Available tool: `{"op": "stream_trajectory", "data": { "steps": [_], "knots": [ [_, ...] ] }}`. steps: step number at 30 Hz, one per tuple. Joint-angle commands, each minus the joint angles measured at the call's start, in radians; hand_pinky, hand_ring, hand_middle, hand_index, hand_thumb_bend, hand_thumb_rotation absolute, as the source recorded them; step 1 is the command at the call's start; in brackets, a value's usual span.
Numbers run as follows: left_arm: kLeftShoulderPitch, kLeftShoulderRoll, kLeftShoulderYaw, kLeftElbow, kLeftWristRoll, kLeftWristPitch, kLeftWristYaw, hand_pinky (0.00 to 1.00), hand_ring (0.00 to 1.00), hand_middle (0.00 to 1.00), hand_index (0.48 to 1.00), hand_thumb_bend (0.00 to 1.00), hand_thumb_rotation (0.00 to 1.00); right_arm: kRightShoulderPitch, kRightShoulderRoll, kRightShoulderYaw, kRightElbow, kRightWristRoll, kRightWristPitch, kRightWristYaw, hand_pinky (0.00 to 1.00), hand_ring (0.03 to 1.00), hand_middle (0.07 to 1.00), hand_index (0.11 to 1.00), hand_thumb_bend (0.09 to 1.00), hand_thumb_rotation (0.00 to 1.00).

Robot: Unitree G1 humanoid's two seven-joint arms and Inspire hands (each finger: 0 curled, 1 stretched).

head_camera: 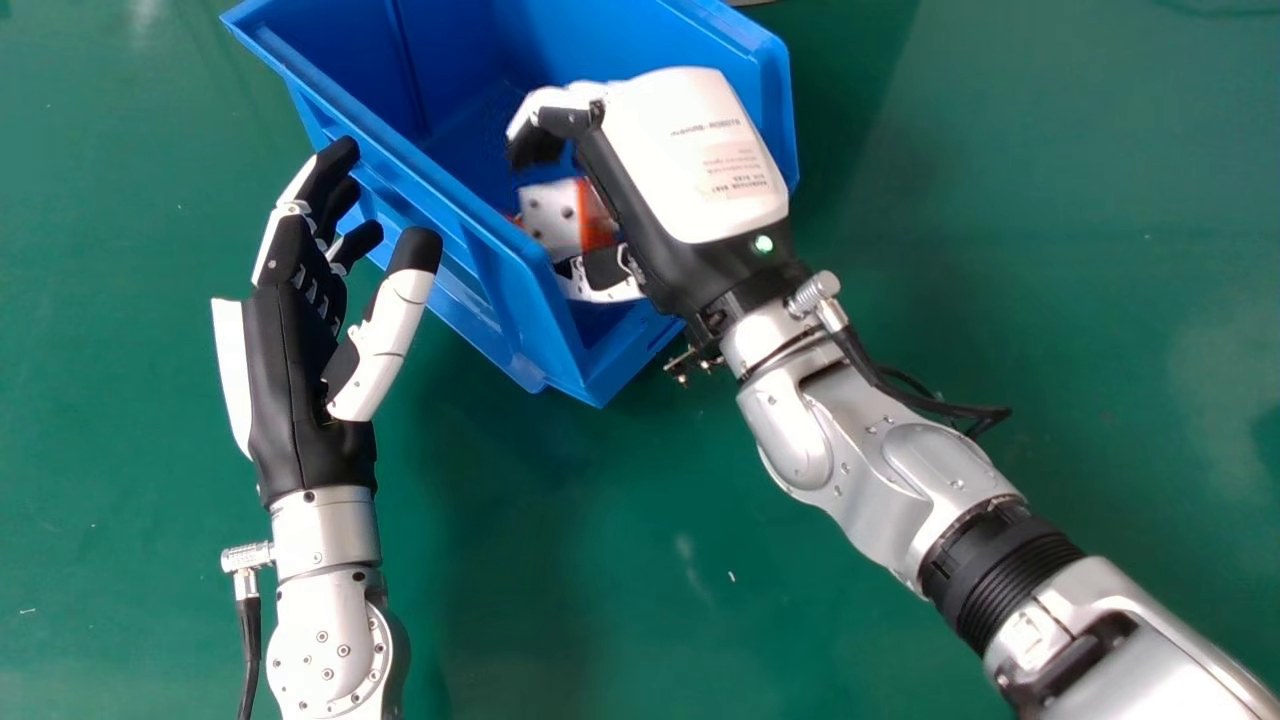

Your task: Pick all objects and put in blue box

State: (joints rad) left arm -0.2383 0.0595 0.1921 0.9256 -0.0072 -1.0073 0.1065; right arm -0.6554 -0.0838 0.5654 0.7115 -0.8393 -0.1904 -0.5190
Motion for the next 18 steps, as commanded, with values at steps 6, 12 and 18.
{"op": "stream_trajectory", "data": {
  "steps": [6,12,18],
  "knots": [
    [-0.012,0.007,-0.005,-0.017,0.007,-0.015,-0.004,0.81,0.88,0.88,0.805,0.8,0.56,0.054,-0.037,0.008,-0.186,-0.016,0.091,0.148,0.74,0.856,0.893,0.823,0.835,0.0],
    [-0.008,0.006,-0.006,-0.026,-0.009,-0.008,-0.02,0.8,0.88,0.88,0.807,0.8,0.56,0.092,-0.042,-0.003,-0.259,-0.018,0.113,0.17,0.81,0.923,0.955,0.876,0.872,0.0],
    [-0.001,0.002,-0.005,-0.029,-0.02,-0.012,-0.033,0.81,0.89,0.89,0.806,0.81,0.56,0.177,-0.053,-0.037,-0.339,0.004,0.062,0.096,0.84,0.949,0.975,0.895,0.89,0.01]
  ]
}}
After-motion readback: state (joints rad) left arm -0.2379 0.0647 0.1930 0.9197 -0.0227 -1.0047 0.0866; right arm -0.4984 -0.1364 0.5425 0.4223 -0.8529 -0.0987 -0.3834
